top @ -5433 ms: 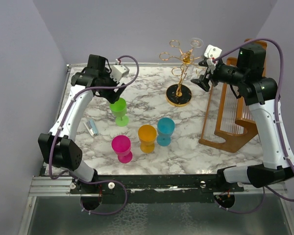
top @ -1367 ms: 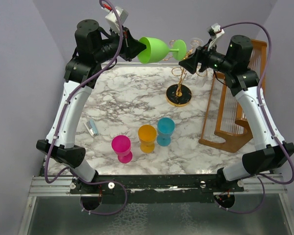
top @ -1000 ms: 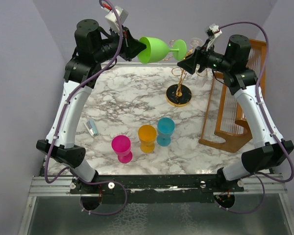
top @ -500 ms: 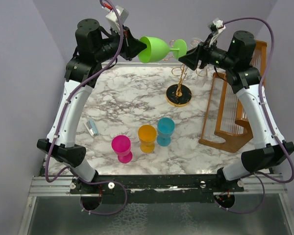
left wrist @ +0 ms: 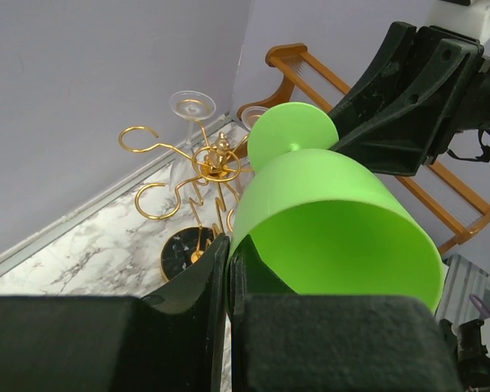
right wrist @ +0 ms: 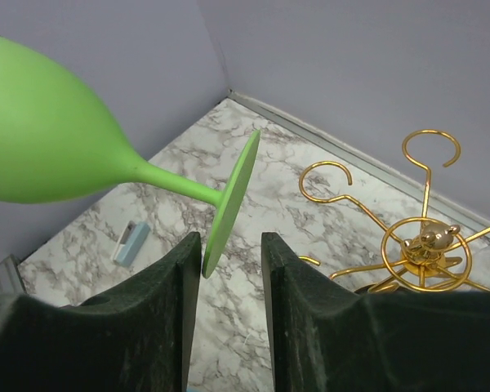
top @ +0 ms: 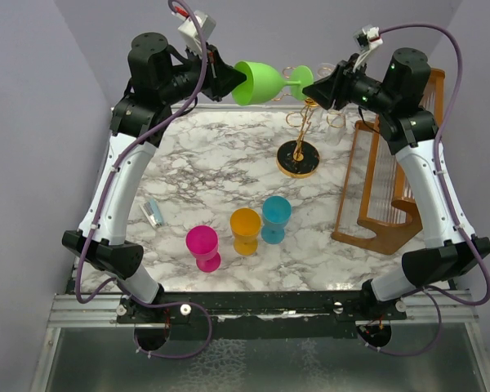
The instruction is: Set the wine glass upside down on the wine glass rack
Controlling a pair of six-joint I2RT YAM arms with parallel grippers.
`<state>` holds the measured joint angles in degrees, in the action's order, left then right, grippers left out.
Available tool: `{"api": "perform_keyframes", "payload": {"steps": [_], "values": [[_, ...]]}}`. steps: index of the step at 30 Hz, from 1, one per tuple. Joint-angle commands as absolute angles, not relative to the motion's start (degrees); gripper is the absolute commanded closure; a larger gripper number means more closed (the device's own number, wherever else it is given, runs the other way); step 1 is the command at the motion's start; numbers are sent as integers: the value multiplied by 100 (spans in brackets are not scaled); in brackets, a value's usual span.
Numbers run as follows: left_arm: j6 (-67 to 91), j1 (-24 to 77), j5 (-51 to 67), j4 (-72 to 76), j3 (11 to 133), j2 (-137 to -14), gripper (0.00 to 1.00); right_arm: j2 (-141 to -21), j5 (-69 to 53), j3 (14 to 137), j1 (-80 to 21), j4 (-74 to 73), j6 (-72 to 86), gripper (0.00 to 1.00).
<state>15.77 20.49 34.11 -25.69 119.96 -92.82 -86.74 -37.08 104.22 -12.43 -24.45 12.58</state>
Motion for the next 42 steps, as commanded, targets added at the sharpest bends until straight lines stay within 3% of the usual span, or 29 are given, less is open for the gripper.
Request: {"api": "perform_keyframes", "payload": {"steps": [1,7,14,28,42], "values": [[1586,2124,3507,-2297,11936,-9210,100,-8761,-3589,10570,-1257,-2429,1639,68],[1475,2194,3419,-2309,11927,-9253,100,-8816,-3632,10528,-1254,-2363,1832,78],[1412,2224,3388,-2335,11938,-9290,97,-8851,-3296,10566,-1254,-2436,1762,98],[853,2217,3074,-2687,11541,-8925,55,-9109,-1767,11330,-1214,-2563,659,99],[-269,2076,2109,-3362,11255,-8423,23,-9851,-321,12833,-1222,-2507,-953,99]]}}
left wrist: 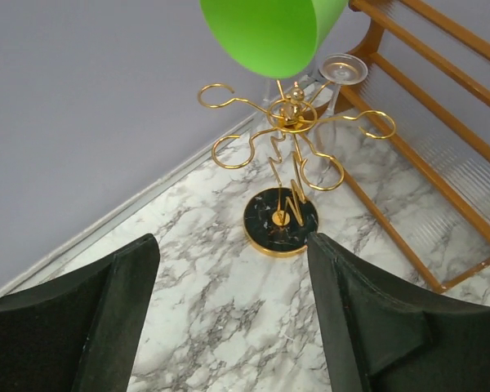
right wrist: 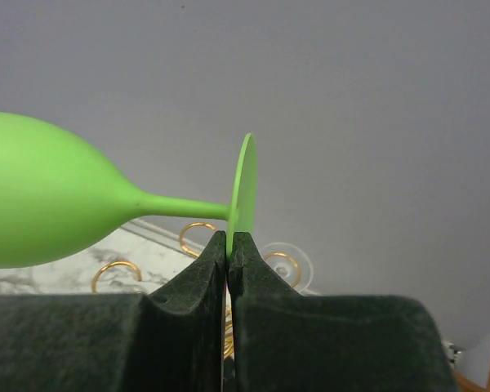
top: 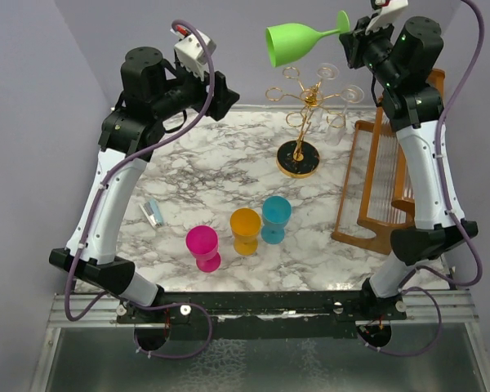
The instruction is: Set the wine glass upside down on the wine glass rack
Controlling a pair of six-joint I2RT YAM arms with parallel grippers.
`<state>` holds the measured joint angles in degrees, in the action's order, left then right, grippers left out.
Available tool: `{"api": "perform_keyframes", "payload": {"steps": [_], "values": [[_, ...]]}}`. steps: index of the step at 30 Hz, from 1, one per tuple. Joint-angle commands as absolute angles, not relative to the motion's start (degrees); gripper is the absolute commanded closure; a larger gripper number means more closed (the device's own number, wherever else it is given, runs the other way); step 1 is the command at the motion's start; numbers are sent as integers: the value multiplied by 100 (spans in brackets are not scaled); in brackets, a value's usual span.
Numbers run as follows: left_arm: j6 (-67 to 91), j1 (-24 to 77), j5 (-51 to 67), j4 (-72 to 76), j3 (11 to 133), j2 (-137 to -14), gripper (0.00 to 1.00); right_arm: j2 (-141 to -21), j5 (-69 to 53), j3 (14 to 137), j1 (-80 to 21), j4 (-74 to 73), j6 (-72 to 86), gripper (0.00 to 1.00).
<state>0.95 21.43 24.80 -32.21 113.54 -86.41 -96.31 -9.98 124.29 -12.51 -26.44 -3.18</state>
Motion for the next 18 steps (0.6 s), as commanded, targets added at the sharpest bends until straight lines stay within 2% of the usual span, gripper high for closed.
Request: {"api": "perform_keyframes", "payload": {"steps": [1,8,18], "values": [[-279,2048,2091,-3359,11224,-8395,21,-9897,-220,12919,-1221,-2479,-1056,99],[-289,1921,1997,-3324,11042,-8312,5,-10317,447,13391,-1230,-2140,-1789,99],[-283,1849,2194,-3228,10834,-8233,5,-10856,1332,13561,-1321,-1502,-2850,99]]}}
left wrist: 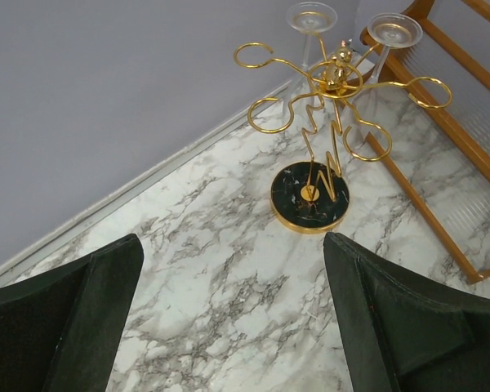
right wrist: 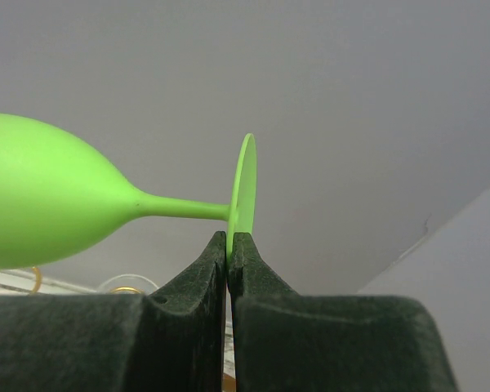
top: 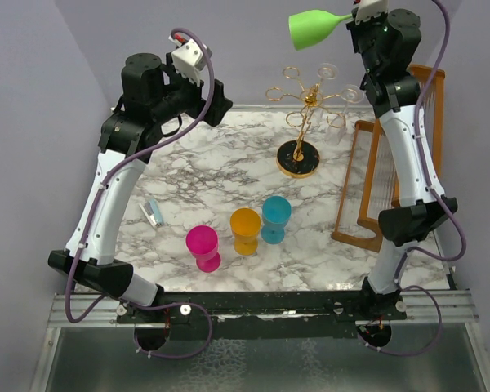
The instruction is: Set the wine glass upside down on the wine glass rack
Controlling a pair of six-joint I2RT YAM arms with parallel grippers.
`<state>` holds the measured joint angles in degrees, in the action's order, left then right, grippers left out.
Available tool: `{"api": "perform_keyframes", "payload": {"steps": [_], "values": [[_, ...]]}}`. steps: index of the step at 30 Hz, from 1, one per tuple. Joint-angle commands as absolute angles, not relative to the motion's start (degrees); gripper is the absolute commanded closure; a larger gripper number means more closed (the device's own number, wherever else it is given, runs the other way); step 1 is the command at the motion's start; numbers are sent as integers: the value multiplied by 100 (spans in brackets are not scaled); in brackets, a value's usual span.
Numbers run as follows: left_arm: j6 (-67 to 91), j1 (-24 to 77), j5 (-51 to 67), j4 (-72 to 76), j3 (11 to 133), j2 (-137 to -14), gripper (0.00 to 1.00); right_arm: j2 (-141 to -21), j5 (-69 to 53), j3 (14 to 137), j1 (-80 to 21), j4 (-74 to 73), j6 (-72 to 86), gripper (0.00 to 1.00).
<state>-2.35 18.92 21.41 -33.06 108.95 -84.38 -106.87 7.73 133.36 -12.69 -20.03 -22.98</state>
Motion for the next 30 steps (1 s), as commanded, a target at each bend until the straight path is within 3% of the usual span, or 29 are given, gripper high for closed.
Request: {"api": "perform_keyframes", "payload": {"steps": [1,30], "values": [[-280,1842,2217,-3223,10816,-8224,5,-10911,1381,13593,-1338,-1457,-2926,99],[-305,1812,2493,-3134,10600,-8178,5,-12333,2217,13974,-1752,-38,-4885,99]]}}
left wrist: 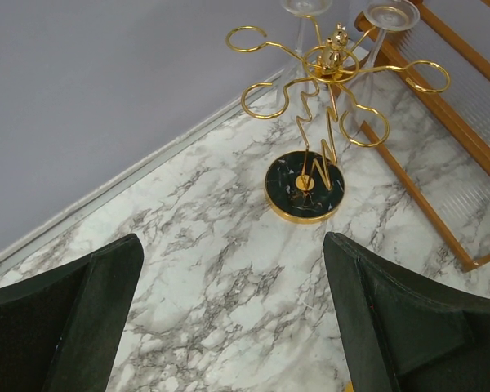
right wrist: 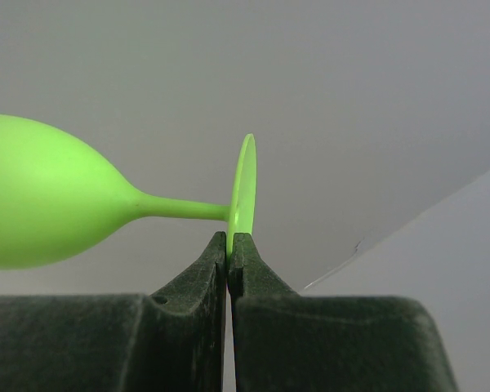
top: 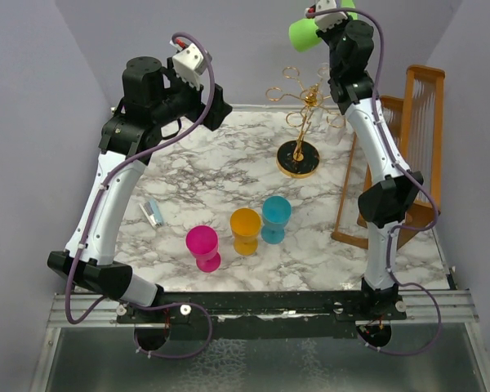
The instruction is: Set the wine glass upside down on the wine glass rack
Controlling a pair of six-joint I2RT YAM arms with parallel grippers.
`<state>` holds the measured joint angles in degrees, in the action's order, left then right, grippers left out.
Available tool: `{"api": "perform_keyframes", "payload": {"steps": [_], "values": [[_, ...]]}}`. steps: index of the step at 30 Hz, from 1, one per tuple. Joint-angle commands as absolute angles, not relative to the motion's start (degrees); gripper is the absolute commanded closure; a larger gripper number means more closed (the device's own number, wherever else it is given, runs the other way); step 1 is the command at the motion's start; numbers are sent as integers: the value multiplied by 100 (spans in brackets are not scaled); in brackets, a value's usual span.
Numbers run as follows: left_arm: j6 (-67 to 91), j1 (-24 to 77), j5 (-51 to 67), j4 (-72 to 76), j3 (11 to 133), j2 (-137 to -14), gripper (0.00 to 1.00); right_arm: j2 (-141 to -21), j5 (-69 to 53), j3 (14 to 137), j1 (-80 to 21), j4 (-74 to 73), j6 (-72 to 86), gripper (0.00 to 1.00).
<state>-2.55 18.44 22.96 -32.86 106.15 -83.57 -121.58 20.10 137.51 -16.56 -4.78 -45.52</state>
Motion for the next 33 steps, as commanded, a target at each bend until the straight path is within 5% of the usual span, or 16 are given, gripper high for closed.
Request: {"api": "perform_keyframes", "payload": {"steps": [1,33], "values": [[-302,1813,2507,-3136,10592,-8177,5,-12370,2229,13981,-1768,-13,-4950,99],[-338,1815,2676,-3168,10595,-8218,5,-12095,838,12683,-1907,-118,-6558,99]]}}
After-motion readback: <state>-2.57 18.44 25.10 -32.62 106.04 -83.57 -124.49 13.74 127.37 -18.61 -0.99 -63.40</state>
